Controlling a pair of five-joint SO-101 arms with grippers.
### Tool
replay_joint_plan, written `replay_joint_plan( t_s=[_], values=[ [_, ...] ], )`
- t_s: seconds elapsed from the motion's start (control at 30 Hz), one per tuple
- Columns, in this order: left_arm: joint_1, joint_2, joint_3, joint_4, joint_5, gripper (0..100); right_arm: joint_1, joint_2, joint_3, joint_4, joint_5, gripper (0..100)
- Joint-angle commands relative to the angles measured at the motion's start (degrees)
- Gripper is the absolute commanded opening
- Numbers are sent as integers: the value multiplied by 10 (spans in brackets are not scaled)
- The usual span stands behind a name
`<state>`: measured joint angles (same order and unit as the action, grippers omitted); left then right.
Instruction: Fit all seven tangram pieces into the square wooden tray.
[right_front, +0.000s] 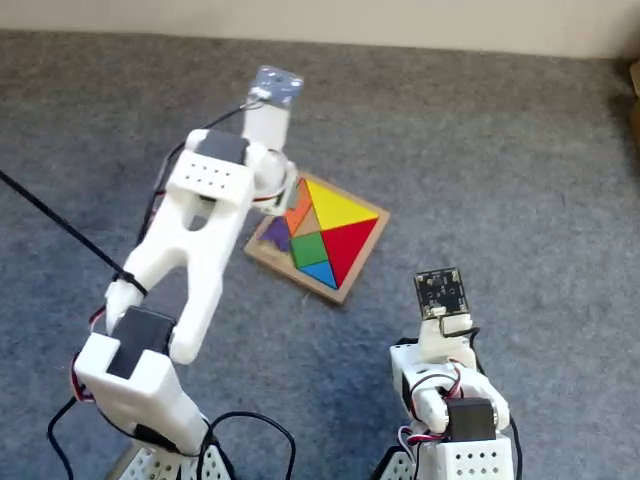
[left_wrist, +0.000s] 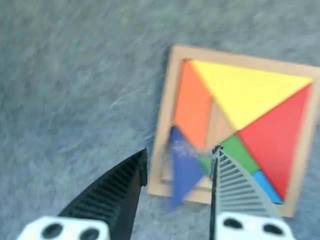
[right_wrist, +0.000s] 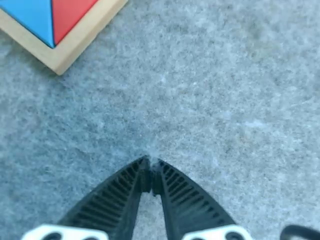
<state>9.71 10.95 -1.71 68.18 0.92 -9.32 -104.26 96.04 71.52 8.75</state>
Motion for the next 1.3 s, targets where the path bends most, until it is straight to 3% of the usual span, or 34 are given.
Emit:
replay_joint_plan(
  t_s=[0.0, 0.2, 0.4, 0.7, 1.1, 1.27],
  values=[
    [51, -5, -44, -9, 1, 216, 6, -19, 82, 6, -3, 17],
    [48, -7, -44, -4, 0, 213, 5, -19, 82, 6, -3, 17],
    [-31, -7, -54, 51, -4, 213, 5, -19, 82, 6, -3, 17],
    [-155, -6, 36, 69, -138, 213, 5, -19, 82, 6, -3, 17],
    [-97, -5, 220, -97, -160, 213, 5, -19, 82, 6, -3, 17],
    [-72, -6, 210, -105, -120, 213, 5, -19, 82, 6, -3, 17]
  ],
)
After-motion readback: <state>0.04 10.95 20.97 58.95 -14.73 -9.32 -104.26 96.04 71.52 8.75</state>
